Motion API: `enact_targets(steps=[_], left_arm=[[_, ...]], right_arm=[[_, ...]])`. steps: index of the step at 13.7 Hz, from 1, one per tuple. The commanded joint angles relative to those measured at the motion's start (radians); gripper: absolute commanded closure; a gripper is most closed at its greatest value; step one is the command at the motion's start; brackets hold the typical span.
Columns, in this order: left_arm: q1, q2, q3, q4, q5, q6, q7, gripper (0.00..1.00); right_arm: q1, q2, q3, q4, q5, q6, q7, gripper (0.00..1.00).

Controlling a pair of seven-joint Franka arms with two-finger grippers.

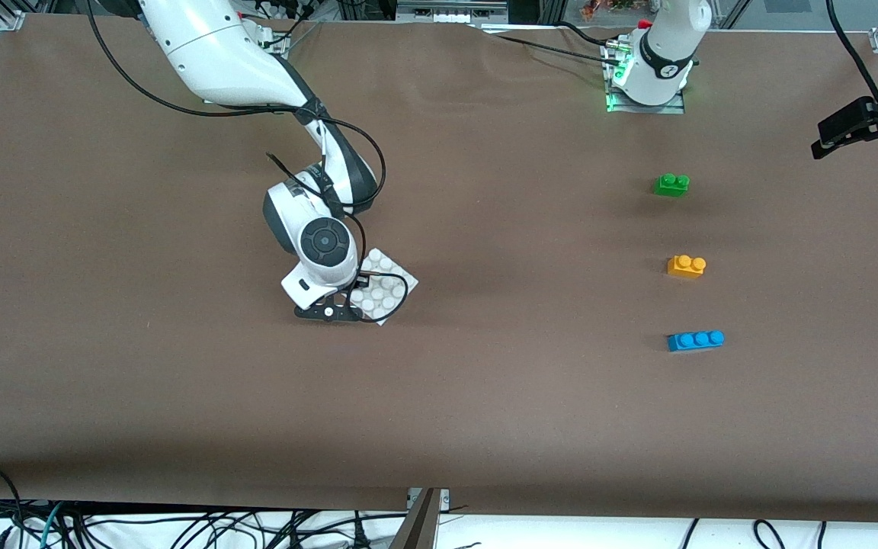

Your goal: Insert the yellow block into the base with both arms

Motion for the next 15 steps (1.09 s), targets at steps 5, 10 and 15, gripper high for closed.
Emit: enact_targets(steps=[5, 10, 15], left_arm=[[0.002, 0.0, -0.002, 0.012, 0.002, -0.012, 0.009, 0.0], [0.002, 0.0, -0.002, 0.012, 0.002, -0.012, 0.009, 0.0], [0.002, 0.0, -0.002, 0.012, 0.002, -0.012, 0.009, 0.0]], right_arm=[[-0.029, 0.038, 0.0, 0.006, -0.044, -0.026, -0.001, 0.87], [-0.024, 0.049, 0.006, -0.001, -0.012, -0.023, 0.0, 0.87], [-0.02, 0.035, 0.008, 0.008, 0.022, -0.07, -0.024, 0.86]])
